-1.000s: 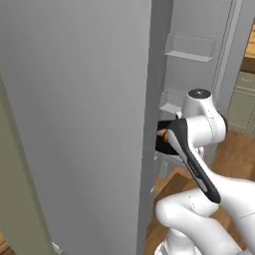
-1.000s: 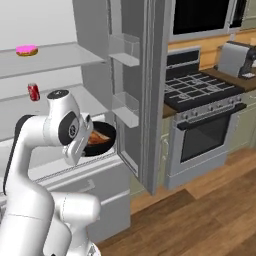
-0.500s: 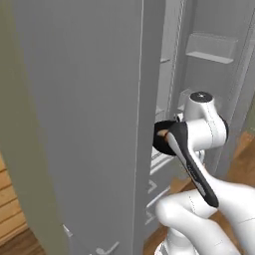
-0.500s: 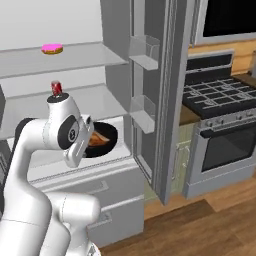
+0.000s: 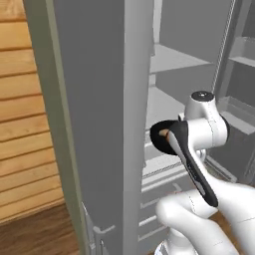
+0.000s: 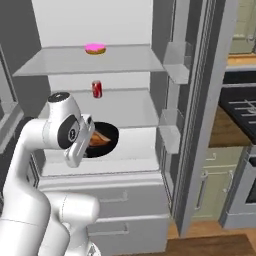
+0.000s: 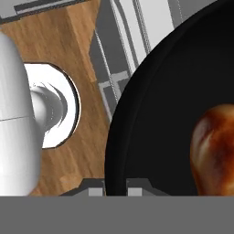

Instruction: Pick the chicken drumstick and sweet potato from their plates and place them in the bowl. Then put the bowl in the fridge.

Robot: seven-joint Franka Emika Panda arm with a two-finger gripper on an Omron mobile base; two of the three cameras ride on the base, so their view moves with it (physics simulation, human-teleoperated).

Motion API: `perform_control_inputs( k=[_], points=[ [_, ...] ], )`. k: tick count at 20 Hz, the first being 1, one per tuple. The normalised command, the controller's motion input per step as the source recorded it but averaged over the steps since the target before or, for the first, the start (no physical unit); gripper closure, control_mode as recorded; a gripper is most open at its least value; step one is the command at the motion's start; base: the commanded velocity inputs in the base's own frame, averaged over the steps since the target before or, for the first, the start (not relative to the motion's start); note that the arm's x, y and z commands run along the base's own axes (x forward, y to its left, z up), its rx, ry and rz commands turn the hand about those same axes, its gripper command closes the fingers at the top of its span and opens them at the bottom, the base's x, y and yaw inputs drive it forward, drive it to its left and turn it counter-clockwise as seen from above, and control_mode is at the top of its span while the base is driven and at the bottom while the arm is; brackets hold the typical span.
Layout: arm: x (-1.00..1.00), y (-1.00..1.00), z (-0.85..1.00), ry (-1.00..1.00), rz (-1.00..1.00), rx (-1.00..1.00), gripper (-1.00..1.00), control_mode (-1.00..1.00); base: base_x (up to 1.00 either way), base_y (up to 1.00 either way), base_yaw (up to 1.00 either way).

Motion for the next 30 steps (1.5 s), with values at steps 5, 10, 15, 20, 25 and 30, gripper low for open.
perform_control_inputs(
  k=[5, 10, 15, 20, 25, 30],
  points=[
    [0.00, 0.00, 0.00, 0.00, 0.00, 0.00, 1.00, 1.00, 0.67, -0.51, 0.36],
    [0.00, 0.00, 0.00, 0.00, 0.00, 0.00, 1.00, 1.00, 0.56, -0.22, 0.27],
    [0.00, 0.00, 0.00, 0.00, 0.00, 0.00, 1.00, 1.00, 0.15, -0.01, 0.26],
    [0.00, 0.00, 0.00, 0.00, 0.00, 0.00, 1.00, 1.00, 0.14, 0.00, 0.18],
    [0.07, -0.02, -0.04, 0.00, 0.03, 0.00, 1.00, -1.00, 0.14, -0.01, 0.13],
    [0.88, -0.20, -0.34, -0.05, 0.12, 0.04, 1.00, -1.00, 0.00, 0.00, 0.00]
  ],
)
